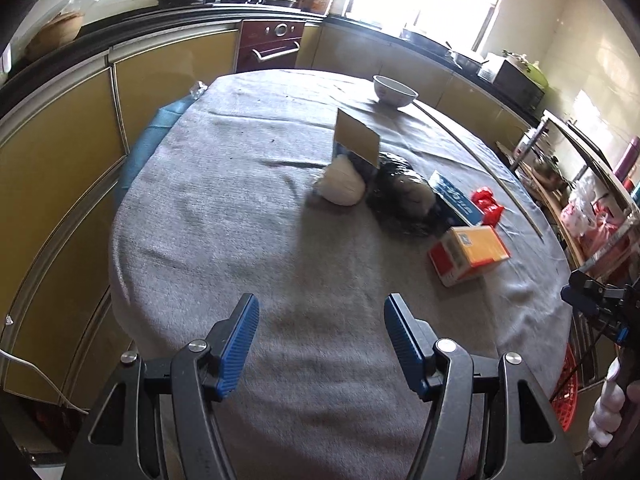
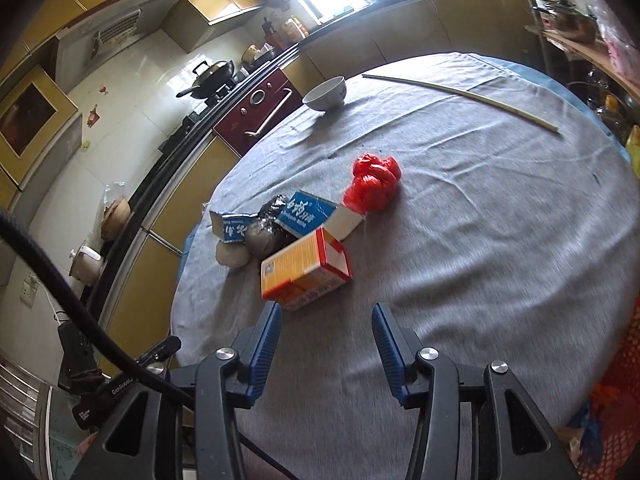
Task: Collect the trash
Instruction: 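Move both open tools back over the remaining items on the table, then grasp the red plastic bag with the right tool while the left tool grasps the blue-and-white carton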
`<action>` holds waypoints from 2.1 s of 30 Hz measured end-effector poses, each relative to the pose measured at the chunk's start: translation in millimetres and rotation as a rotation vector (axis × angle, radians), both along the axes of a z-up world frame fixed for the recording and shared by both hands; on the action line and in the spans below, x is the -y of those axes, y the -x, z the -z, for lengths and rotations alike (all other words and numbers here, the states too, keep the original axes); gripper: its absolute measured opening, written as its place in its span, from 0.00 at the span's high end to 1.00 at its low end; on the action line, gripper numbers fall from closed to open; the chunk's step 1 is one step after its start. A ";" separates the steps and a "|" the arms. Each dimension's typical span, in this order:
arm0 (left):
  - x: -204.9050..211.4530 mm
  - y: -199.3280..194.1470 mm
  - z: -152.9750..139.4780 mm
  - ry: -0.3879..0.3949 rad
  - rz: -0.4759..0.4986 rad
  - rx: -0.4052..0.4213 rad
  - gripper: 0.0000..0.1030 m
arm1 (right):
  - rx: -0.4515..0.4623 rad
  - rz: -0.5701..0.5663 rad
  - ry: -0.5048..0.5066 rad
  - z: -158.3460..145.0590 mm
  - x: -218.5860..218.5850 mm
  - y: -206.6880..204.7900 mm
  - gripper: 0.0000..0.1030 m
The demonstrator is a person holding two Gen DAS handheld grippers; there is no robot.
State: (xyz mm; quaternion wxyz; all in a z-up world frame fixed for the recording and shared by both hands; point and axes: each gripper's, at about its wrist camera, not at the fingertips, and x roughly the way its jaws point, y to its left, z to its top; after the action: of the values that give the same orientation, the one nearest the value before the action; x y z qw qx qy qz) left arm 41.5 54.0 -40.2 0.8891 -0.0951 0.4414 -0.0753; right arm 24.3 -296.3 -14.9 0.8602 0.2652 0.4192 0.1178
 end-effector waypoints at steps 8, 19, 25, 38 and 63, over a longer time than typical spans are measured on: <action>-0.9 -24.1 2.9 -0.004 -0.013 -0.016 0.36 | -0.038 -0.048 -0.023 12.5 -19.5 -28.6 0.50; 6.4 -85.9 -21.0 0.051 0.022 0.008 0.36 | -0.026 -0.055 -0.009 13.4 -26.2 -64.6 0.50; 8.9 -110.2 -37.0 0.056 0.028 0.006 0.36 | 0.002 -0.016 0.025 10.7 -11.4 -91.1 0.50; 14.6 -201.0 -40.0 0.142 -0.009 -0.132 0.32 | -0.134 0.101 0.028 44.2 20.8 -168.0 0.50; 39.3 -211.3 -6.2 0.194 -0.010 -0.249 0.60 | -0.016 0.052 0.076 32.8 20.7 -131.0 0.55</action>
State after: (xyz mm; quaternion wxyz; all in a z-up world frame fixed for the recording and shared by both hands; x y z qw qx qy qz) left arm 252.8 14.7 -33.9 0.8144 -0.1913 0.5385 -0.1009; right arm 155.3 -317.0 -47.7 0.8691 0.2441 0.4232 0.0774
